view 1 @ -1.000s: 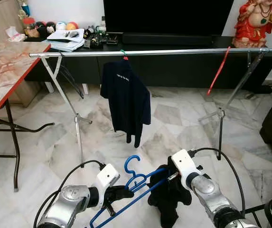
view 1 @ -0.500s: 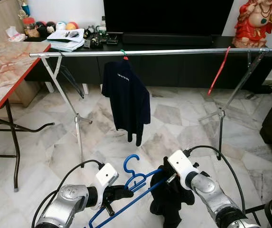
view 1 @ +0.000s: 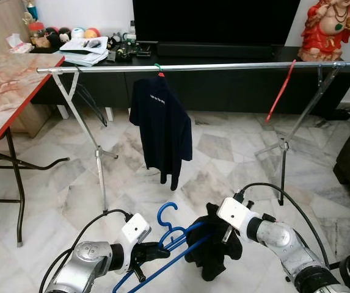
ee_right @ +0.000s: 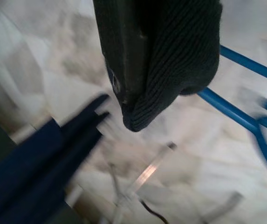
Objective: Hang hanger
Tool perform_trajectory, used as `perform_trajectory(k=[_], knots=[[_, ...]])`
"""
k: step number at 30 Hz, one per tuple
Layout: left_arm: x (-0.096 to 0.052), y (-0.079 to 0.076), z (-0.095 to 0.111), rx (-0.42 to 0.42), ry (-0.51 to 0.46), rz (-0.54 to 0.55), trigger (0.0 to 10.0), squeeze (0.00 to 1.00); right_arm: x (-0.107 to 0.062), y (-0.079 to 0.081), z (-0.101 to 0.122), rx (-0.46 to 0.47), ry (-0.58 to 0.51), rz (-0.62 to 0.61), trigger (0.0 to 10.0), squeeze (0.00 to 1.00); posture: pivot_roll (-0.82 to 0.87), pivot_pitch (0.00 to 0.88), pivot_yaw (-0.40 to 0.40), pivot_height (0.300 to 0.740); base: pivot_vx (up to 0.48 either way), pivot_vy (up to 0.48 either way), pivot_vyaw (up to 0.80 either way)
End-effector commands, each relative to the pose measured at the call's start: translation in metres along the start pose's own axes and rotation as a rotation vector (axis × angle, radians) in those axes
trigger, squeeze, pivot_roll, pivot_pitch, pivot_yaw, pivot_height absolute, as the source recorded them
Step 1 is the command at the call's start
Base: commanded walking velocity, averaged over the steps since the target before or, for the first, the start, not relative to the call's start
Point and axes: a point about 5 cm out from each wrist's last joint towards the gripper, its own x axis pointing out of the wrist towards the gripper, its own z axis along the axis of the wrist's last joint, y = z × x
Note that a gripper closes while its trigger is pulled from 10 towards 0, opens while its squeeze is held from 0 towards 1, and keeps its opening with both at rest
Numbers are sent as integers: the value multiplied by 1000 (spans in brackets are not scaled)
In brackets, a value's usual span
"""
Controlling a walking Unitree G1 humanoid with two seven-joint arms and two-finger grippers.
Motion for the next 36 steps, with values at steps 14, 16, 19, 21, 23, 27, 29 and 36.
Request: perform_trajectory(k=[14, 16, 19, 21, 23, 27, 29, 36], knots=[[5, -4, 1, 20, -5, -4, 10000, 0, -12, -8, -31, -235, 280, -54, 10000, 0, -34, 91, -7, 740, 0, 0, 0], [5, -3, 1, 20, -5, -1, 10000, 0, -15, -15, -33, -235, 298, -119, 10000, 0, -35, 91, -8, 740, 0, 0, 0], [4, -3, 0, 19, -3, -2, 10000, 0, -20, -22, -31, -213, 302, -164, 10000, 0, -36, 90, -8, 740, 0, 0, 0], [3, -4, 0, 19, -2, -5, 10000, 0, -23, -26, -30, -227, 299, -187, 10000, 0, -34, 89, -9, 740, 0, 0, 0], [3, -4, 0, 17, -3, -7, 10000, 0, -22, -27, -27, -245, 276, -187, 10000, 0, -34, 88, -10, 740, 0, 0, 0], [3, -4, 0, 17, -7, -9, 10000, 0, -10, -21, 0, -218, 61, -140, 10000, 0, -35, 84, -12, 740, 0, 0, 0], [4, -4, 1, 18, -10, -6, 10000, 0, -7, -18, 7, -195, 1, -116, 10000, 0, -35, 84, -12, 740, 0, 0, 0], [5, -4, 1, 18, -17, 1, 10000, 0, -1, 1, 19, -106, -78, 74, 10000, 0, -35, 82, -10, 740, 0, 0, 0]])
